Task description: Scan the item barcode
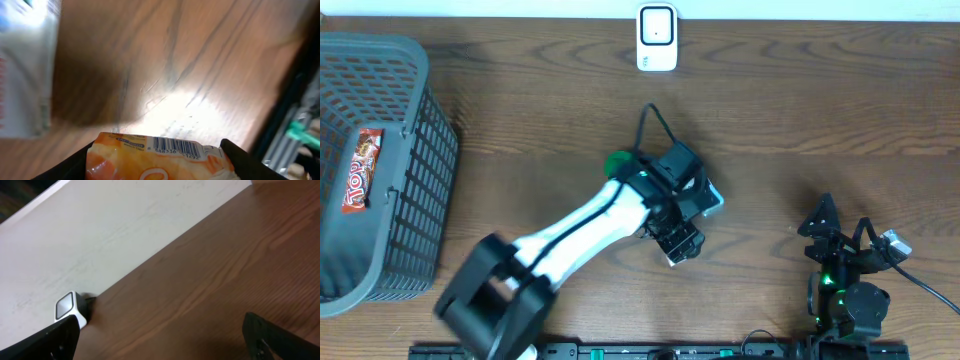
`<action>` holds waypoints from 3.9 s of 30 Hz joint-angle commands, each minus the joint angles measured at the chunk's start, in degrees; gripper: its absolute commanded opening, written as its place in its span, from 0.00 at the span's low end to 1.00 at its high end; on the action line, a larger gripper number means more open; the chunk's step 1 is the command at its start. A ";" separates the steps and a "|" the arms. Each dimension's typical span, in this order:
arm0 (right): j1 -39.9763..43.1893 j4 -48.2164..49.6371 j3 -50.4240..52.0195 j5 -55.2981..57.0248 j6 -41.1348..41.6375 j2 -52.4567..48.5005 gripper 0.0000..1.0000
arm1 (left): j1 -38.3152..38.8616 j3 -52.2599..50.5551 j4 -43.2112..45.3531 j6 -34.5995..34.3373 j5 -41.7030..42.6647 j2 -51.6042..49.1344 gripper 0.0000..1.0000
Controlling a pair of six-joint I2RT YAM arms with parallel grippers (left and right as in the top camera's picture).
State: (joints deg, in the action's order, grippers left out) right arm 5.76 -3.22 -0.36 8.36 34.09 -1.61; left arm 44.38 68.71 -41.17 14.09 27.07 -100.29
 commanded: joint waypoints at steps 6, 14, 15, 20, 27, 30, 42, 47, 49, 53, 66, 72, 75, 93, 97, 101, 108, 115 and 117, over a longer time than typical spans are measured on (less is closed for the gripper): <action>0.61 -0.26 0.04 -0.07 -0.48 0.20 0.99 | 0.07 -0.22 -7.41 14.12 -0.81 -5.86 0.69; 0.61 -0.26 0.04 -0.07 -0.48 0.20 0.99 | 0.04 -0.24 -13.88 18.43 -5.16 -5.62 0.84; 0.61 -0.26 0.04 -0.07 -0.48 0.20 0.99 | 0.04 -0.22 -13.90 18.40 -5.55 -5.60 0.89; 0.61 -0.24 0.04 -0.07 -0.48 0.20 0.99 | 0.04 -0.22 -14.64 16.83 -8.66 -5.60 0.95; 0.61 -0.26 0.04 -0.07 -0.48 0.20 0.99 | 0.07 1.36 -14.73 8.11 -13.57 -4.76 0.95; 0.61 -0.26 0.04 -0.07 -0.48 0.20 0.99 | 0.07 2.14 -14.47 7.56 -9.05 -2.60 0.96; 0.61 -0.26 0.04 -0.07 -0.48 0.20 0.99 | 2.91 0.66 -4.50 -10.47 -5.05 4.00 0.08; 0.61 -0.26 0.04 -0.07 -0.48 0.20 0.99 | 5.77 -3.39 -0.90 -15.39 -5.57 2.21 0.08; 0.61 -0.26 0.04 -0.07 -0.48 0.20 0.99 | 5.84 -5.09 -0.74 -18.05 -7.80 1.99 0.08; 0.61 -0.26 0.04 -0.07 -0.48 0.20 0.99 | 5.84 -9.53 1.70 -23.21 -9.49 1.92 0.07; 0.61 -0.26 0.04 -0.07 -0.48 0.20 0.99 | 5.95 -18.05 9.18 -27.56 -3.19 1.90 0.08; 0.61 -0.24 0.04 -0.07 -0.48 0.20 0.99 | 5.95 -18.05 -1.42 -33.31 -14.73 1.92 0.08; 0.61 -0.26 0.04 -0.07 -0.48 0.20 0.99 | 5.95 -18.05 -1.53 -36.72 -18.82 1.92 0.09; 0.61 -0.26 0.04 -0.07 -0.48 0.20 0.99 | 1.44 -18.03 2.60 -36.79 -20.87 1.92 0.17; 0.61 -0.26 0.04 -0.07 -0.48 0.20 0.99 | -1.57 -18.03 2.97 -36.68 -23.76 1.92 0.17; 0.61 -0.26 0.04 -0.07 -0.48 0.20 0.99 | -6.16 -18.03 2.14 -36.68 -24.09 1.92 0.12; 0.61 -0.24 0.04 -0.07 -0.48 0.20 0.99 | -6.71 -18.03 -1.25 -34.34 -18.58 1.92 0.10; 0.61 -0.24 0.04 -0.07 -0.48 0.20 0.99 | -6.64 -18.03 -4.70 -35.56 -18.75 1.92 0.09; 0.61 -0.26 0.04 -0.07 -0.48 0.20 0.99 | -6.73 -18.03 -5.33 -37.83 -19.10 1.92 0.09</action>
State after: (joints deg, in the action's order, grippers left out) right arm 5.76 -3.22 -0.36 8.36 34.09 -1.61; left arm 37.67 51.07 -45.67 -21.26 7.84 -97.43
